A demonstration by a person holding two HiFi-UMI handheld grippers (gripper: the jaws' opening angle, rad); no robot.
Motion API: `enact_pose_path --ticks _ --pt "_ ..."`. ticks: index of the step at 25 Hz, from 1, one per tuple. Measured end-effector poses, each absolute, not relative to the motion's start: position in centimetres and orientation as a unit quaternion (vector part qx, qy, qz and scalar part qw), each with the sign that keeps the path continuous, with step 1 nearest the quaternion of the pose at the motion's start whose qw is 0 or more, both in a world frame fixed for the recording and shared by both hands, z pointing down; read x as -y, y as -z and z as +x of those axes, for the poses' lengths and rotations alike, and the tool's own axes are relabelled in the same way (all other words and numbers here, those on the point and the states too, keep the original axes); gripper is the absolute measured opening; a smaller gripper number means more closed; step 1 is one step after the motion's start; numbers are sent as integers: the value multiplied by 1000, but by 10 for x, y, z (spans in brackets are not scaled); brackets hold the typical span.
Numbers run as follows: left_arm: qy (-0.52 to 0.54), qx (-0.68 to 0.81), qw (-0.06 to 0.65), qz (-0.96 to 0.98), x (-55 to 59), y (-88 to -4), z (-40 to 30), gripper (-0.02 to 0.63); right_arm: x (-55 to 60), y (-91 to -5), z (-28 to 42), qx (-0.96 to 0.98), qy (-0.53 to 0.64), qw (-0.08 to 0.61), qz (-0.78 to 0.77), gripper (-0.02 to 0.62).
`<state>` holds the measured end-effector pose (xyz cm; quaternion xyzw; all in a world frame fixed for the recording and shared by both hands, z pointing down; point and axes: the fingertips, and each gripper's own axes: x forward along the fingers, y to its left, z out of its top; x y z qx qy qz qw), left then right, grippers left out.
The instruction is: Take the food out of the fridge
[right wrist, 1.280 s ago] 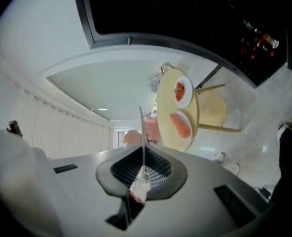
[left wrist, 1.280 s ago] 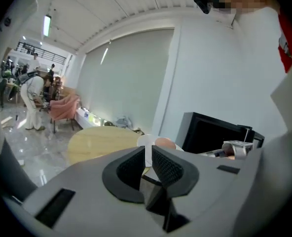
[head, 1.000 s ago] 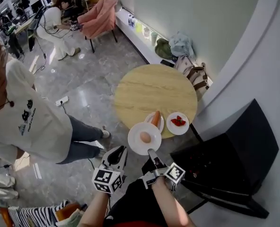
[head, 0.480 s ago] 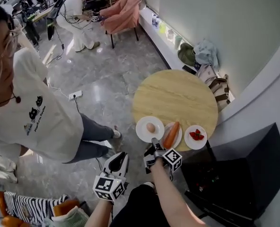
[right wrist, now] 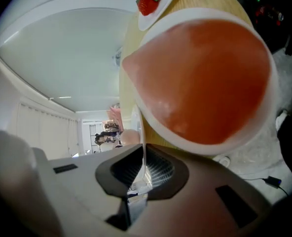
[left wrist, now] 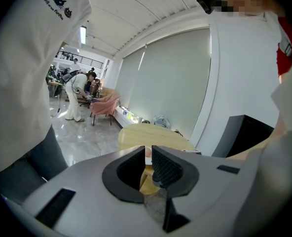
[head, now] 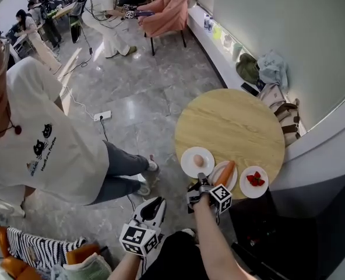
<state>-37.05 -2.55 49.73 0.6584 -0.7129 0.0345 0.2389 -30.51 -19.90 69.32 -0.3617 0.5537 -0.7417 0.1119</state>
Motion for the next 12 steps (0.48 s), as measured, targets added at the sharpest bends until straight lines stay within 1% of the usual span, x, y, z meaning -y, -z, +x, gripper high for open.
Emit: enact_pose_path --ticks 6,7,10,12 --pt "-32 709 239 663 34 -491 -374 46 199 -696 -306 -549 725 10 -415 26" --pt "-31 708 238 664 35 -490 -374 46 199 -694 -305 -559 710 -14 -427 35" --pt "-27 705 232 669 39 -483 -373 46 200 -686 -300 -590 655 -95 -463 103" --pt "-23 704 228 672 41 -480 -375 46 201 -680 -295 -589 633 -124 -486 114"
